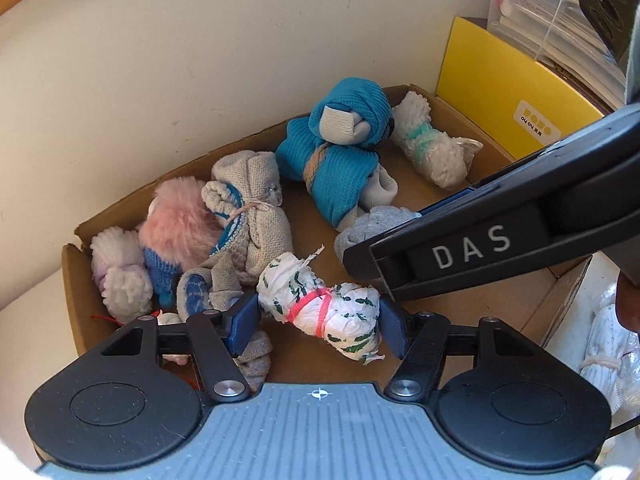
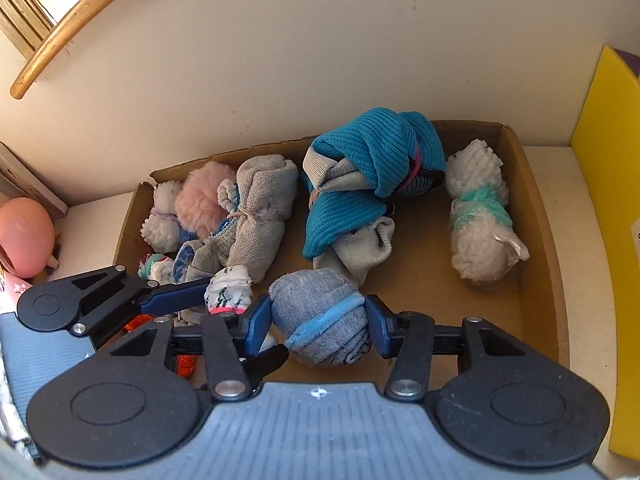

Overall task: Organize objects
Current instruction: 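Carry both bundles over the tray and lower them inside, then open both grippers to release the bundles in the tray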

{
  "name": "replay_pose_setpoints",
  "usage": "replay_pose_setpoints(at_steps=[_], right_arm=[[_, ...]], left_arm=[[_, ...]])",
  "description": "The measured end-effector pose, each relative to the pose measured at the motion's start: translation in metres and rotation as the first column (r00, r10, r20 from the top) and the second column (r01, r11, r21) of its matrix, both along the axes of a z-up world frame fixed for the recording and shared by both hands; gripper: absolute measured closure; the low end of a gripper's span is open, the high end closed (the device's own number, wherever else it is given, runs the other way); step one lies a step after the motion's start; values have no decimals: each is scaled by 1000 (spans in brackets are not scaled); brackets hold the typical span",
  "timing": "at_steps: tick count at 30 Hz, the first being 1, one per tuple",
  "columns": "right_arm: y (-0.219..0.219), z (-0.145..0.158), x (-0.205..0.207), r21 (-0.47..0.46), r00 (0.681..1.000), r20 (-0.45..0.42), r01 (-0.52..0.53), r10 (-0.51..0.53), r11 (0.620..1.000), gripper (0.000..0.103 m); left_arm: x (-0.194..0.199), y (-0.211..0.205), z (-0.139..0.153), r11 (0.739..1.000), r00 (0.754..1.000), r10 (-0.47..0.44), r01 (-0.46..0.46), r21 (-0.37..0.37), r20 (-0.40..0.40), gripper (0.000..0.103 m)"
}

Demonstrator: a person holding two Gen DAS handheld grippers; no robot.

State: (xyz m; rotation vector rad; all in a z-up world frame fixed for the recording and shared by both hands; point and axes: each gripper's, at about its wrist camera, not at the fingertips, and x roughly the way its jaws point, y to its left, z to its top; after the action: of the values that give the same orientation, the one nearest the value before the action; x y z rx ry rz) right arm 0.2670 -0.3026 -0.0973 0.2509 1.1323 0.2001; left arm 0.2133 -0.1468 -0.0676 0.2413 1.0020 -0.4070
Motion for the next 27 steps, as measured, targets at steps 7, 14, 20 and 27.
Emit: replay_pose_setpoints(at_steps=[7, 14, 20, 27], right_arm=[[7, -4, 6, -19, 1000, -7, -18, 18, 1000, 56], [9, -3, 1, -30, 1000, -9, -28, 27, 999, 54], [11, 3, -9, -38, 999, 6, -41, 41, 998, 51], [7, 15, -25, -41, 999, 31, -40, 42, 998, 47]], left_arm=[[6, 4, -8, 1000, 999, 31, -31, 3, -13, 33], [7, 3, -9, 999, 999, 41, -40, 14, -17, 33], [4, 1, -10, 999, 999, 37, -36, 17, -31, 28], [-3, 2, -5, 999, 998, 36, -35, 7, -44, 26]])
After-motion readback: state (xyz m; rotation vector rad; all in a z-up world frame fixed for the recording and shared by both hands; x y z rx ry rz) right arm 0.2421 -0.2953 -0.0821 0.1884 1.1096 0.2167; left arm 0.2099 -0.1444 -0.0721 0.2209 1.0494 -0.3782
